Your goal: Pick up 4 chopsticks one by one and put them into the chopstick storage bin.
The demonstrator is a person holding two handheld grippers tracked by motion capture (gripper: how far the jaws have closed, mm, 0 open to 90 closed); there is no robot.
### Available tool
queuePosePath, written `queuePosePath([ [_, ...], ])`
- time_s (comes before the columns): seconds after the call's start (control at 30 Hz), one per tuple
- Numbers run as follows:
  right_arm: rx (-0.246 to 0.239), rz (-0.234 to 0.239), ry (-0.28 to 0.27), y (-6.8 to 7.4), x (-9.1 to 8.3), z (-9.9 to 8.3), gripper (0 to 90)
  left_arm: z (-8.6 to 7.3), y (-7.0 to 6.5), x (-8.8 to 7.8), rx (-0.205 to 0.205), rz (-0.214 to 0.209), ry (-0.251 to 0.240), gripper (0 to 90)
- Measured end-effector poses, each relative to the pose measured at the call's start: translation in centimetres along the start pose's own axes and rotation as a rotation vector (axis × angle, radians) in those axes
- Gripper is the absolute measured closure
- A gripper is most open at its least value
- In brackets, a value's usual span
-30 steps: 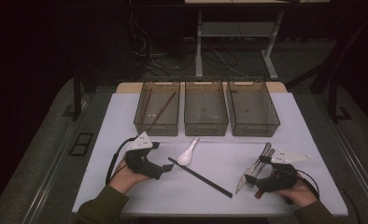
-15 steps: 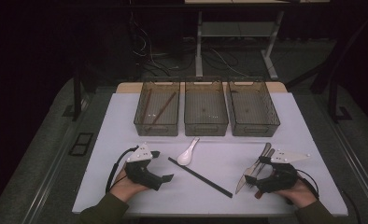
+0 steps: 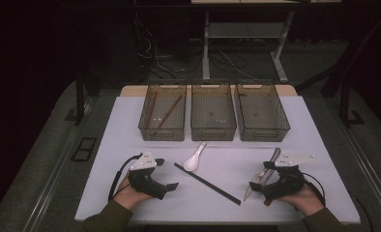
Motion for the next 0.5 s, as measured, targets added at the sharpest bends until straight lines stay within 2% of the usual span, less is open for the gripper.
queuePosePath([
  [0.5, -0.011, 0.049, 0.012, 1.7, 1.1, 1.4, 6.3, 0.0, 0.0, 0.0, 0.006, -0.006, 0.006, 0.0],
])
Point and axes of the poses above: each handheld gripper's, and its own axes: x roughly forward along the jaws, z roughly out of its top, y roughly to its left, the point moved 6 cm from there along x, roughly forward along the jaws, and after that the axes turned 10 degrees about -z, right-handed, at the moved point
